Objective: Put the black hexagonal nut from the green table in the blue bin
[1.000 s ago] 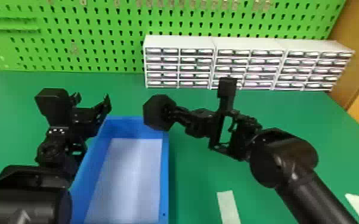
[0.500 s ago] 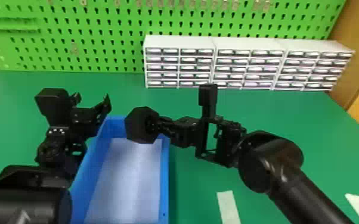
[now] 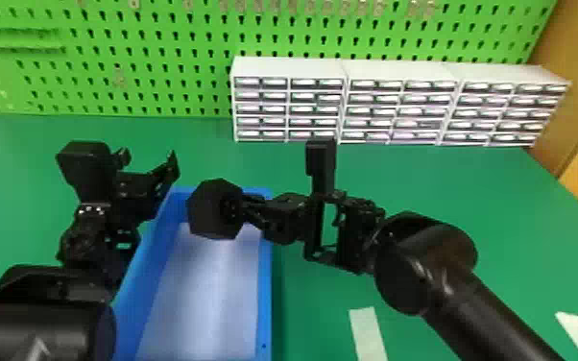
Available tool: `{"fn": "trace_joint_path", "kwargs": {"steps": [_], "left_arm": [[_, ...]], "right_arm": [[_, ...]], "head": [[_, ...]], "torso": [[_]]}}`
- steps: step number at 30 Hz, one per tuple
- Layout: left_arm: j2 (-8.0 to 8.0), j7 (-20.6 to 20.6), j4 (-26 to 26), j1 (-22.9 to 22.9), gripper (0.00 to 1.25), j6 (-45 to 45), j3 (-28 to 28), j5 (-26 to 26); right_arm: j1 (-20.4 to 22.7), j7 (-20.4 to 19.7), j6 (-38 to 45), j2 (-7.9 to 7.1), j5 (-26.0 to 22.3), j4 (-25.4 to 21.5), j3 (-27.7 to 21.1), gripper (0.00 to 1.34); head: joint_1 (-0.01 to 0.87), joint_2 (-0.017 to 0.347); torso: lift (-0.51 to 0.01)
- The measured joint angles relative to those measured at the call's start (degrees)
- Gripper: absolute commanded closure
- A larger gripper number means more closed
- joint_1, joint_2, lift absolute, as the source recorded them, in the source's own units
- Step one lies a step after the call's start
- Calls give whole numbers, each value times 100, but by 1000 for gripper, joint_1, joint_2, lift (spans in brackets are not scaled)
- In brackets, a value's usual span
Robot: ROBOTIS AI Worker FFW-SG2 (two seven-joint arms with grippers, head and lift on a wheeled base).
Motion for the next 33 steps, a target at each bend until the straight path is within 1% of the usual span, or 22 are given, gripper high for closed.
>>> {"fn": "trace_joint_path", "kwargs": {"steps": [2,3,5,6,8,10,15,33], "left_arm": [[0,0,0,-2,456,0,-2,0],[-1,0,0,-3,456,0,-2,0],[-1,0,0,-4,456,0,-3,0],[0,0,0,-5,456,0,-3,0],[0,0,0,-6,456,0,-4,0],[0,0,0,-6,456,0,-4,-1],[0,0,0,-5,456,0,-4,-3],[0,-1,0,0,456,0,-1,1]], "right_arm": [[-11,-5,-2,0,-1,0,22,1016],[-14,-7,-2,0,-1,0,30,970],[-20,-17,-2,-3,-6,0,44,789],[-23,-24,-2,-5,-12,0,51,674],[-25,-42,-2,-10,-39,2,69,562],[-26,-50,-2,-15,-72,9,85,496],[-26,-66,-2,-27,-128,27,106,447],[0,-86,-2,-68,-156,35,70,450]], "head": [[691,9],[691,9],[691,9],[691,9],[691,9],[691,9],[691,9],[691,9]], "torso": [[-97],[-97],[-97],[-97],[-97],[-97],[-97],[-97]]}}
